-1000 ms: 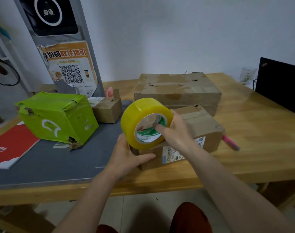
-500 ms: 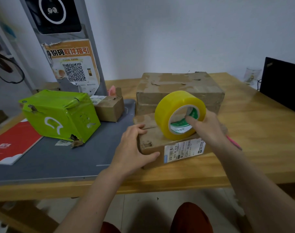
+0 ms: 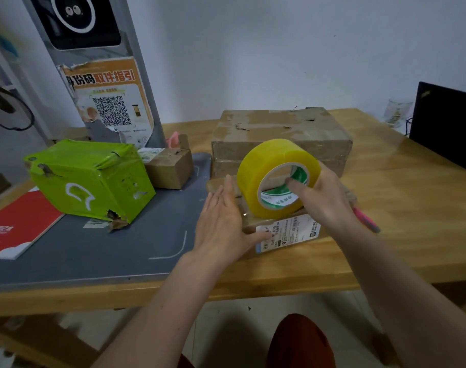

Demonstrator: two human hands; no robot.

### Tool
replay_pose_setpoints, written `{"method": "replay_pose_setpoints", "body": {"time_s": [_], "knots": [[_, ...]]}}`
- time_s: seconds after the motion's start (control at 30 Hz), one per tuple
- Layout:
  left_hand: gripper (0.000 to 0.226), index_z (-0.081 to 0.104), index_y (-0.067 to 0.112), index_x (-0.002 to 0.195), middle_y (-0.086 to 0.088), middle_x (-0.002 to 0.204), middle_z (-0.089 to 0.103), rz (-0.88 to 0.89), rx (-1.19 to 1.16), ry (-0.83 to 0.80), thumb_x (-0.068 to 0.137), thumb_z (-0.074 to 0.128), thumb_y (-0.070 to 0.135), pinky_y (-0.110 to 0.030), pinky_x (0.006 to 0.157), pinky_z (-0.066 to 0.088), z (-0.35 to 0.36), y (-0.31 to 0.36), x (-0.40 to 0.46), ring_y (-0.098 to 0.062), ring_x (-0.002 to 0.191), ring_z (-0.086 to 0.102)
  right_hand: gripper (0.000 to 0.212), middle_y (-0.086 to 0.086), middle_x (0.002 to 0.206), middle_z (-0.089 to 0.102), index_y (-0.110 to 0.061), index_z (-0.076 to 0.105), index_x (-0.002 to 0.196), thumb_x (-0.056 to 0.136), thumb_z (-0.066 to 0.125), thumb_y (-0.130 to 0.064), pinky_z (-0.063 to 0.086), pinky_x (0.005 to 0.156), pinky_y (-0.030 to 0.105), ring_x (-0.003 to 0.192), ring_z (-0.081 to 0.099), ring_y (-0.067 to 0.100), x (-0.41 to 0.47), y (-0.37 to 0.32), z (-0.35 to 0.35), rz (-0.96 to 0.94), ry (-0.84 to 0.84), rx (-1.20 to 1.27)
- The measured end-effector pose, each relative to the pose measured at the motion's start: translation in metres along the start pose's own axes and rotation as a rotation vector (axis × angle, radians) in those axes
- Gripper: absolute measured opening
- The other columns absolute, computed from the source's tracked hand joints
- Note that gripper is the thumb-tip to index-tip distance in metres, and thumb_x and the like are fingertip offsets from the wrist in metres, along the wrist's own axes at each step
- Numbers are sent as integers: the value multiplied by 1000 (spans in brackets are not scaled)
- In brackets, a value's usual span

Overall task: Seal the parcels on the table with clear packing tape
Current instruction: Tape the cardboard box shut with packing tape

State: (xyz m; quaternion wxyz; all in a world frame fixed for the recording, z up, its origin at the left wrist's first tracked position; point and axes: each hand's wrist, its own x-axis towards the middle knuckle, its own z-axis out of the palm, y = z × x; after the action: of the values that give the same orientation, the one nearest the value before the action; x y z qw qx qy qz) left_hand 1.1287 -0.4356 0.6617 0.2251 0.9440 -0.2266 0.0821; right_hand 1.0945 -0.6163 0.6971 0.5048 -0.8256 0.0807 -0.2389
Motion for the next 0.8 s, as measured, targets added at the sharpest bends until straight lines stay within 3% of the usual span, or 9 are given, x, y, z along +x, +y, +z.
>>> {"method": "replay_pose_setpoints", "body": {"time_s": [0.17, 0.27, 0.33, 0.43, 0.53, 0.63, 0.73, 0.8], "knots": [[133, -11, 14, 157, -2, 167, 3, -27, 11, -38, 70, 73, 69, -28, 121, 2, -6, 5, -3, -17, 153, 3, 14, 0, 91, 57, -17, 53, 99, 92, 65, -19, 41, 63, 26, 81, 56, 13, 9, 3, -10, -15, -33, -106], [130, 3, 14, 157, -4, 163, 20, -42, 11, -34, 65, 76, 71, -36, 123, 19, -4, 3, -1, -19, 150, 17, 19, 2, 96, 60, -11, 56, 106, 91, 66, -16, 47, 73, 35, 92, 59, 23, 17, 6, -27, 40, 39, -64], [127, 10, 14, 155, -3, 160, 28, -45, 13, -27, 63, 76, 72, -39, 120, 27, -4, 2, 0, -20, 147, 24, 26, 6, 100, 65, -10, 60, 107, 87, 70, -24, 53, 81, 44, 94, 63, 25, 18, 9, -34, 85, 86, -63], [130, -2, 13, 158, -2, 166, 12, -41, 50, -64, 69, 72, 72, -36, 125, 13, -4, 3, 0, -20, 152, 10, 40, 4, 95, 72, -18, 68, 99, 72, 76, -46, 57, 82, 51, 89, 69, 24, 10, 16, -31, 179, 112, 41], [121, -1, 13, 158, -3, 167, 5, -9, 129, -85, 76, 66, 72, -32, 124, 3, -6, 5, -1, -19, 153, 3, 19, 1, 87, 75, -22, 72, 86, 74, 82, -33, 58, 80, 50, 85, 71, 21, 5, 17, -26, 183, 63, 35], [109, 16, 13, 156, -10, 164, 15, 27, 298, -112, 78, 59, 76, -38, 125, 5, -8, 15, 4, -26, 152, 10, 13, 1, 87, 75, -25, 72, 84, 76, 82, -24, 58, 77, 51, 83, 71, 22, 7, 19, -24, 169, 26, 17], [108, 30, 7, 149, -17, 154, 32, -17, 397, -117, 75, 58, 80, -46, 122, 18, -5, 31, 15, -33, 144, 26, 19, -2, 91, 74, -27, 71, 93, 77, 78, -32, 58, 77, 51, 87, 70, 23, 8, 21, -21, 176, 38, -9], [115, 17, 8, 155, -16, 162, 18, -5, 377, -121, 76, 56, 81, -47, 123, 14, 1, 35, 17, -32, 150, 13, 37, -4, 91, 73, -29, 69, 96, 65, 73, -48, 57, 78, 52, 88, 69, 23, 6, 18, -20, 180, 48, -4]]}}
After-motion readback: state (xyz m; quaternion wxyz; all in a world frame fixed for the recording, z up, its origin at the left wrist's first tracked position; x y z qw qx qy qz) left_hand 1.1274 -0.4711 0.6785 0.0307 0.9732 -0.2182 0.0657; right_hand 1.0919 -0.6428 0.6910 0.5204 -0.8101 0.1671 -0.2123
